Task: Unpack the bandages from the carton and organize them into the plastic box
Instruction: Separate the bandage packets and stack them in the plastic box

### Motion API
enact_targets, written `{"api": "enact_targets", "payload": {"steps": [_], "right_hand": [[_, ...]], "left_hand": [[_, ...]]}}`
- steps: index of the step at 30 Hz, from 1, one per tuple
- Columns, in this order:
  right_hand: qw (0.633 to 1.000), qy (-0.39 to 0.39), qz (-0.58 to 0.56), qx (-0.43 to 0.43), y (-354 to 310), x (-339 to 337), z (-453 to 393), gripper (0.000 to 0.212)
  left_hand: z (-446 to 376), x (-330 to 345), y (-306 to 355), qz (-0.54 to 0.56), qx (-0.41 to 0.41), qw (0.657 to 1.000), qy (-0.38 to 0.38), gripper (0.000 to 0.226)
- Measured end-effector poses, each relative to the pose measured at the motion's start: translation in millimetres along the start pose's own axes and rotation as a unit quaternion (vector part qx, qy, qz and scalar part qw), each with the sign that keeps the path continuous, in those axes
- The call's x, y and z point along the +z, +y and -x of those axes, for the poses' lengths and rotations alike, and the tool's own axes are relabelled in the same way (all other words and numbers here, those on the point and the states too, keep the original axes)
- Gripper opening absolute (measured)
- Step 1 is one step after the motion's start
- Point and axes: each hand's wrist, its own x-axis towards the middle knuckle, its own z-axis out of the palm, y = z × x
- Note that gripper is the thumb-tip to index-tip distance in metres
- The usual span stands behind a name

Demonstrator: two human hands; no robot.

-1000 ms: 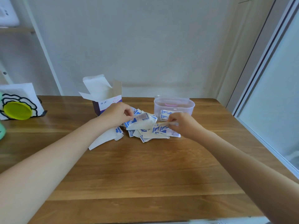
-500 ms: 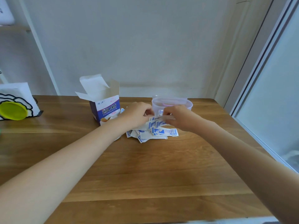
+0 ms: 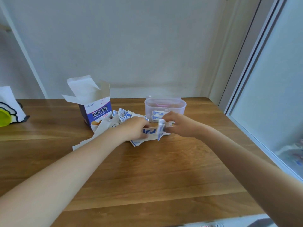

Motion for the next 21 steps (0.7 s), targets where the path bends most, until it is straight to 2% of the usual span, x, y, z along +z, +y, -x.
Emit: {"api": "enact_targets", "payload": {"steps": [4,6,8,9,11,13,15,17,19,21], "right_hand": [[0.998,-0.029,0.049,0.001,-4,8,-5,0.026],[0.999,-0.005,0.045,-0.001,-5,10,-7,0.014],[0.999,0.043,0.026,-0.002,-6,8,-7,0.013],[0.998,0.064,0.012,-0.01,-7,6,-7,0.009],[0.996,0.077,-0.028,-0.014,-5,2,-6,0.019],[0.997,0.074,-0.032,-0.015,-2,-1,-3,0.023],[0.996,0.081,-0.015,-0.015,3,0,-1,0.008],[0.998,0.065,0.012,-0.018,7,3,5,0.019],[0.998,0.024,0.06,-0.021,10,12,8,0.009],[0.996,-0.005,0.083,-0.021,10,18,12,0.029]], "left_hand": [[0,0,0,0.031,-0.008,0.999,0.0,0.016],[-2,-3,-1,0.054,-0.012,0.998,0.01,0.014],[-1,-10,-1,0.095,-0.021,0.995,0.028,0.008],[1,-14,0,0.113,-0.024,0.993,0.039,0.015],[3,-18,1,0.133,-0.022,0.99,0.038,0.026],[6,-16,2,0.161,-0.02,0.986,0.025,0.024],[8,-11,0,0.179,-0.023,0.984,0.016,0.022],[11,-5,-3,0.173,-0.021,0.985,0.001,0.026],[14,2,-1,0.166,-0.013,0.986,-0.029,0.044],[16,9,5,0.134,-0.001,0.99,-0.035,0.056]]}}
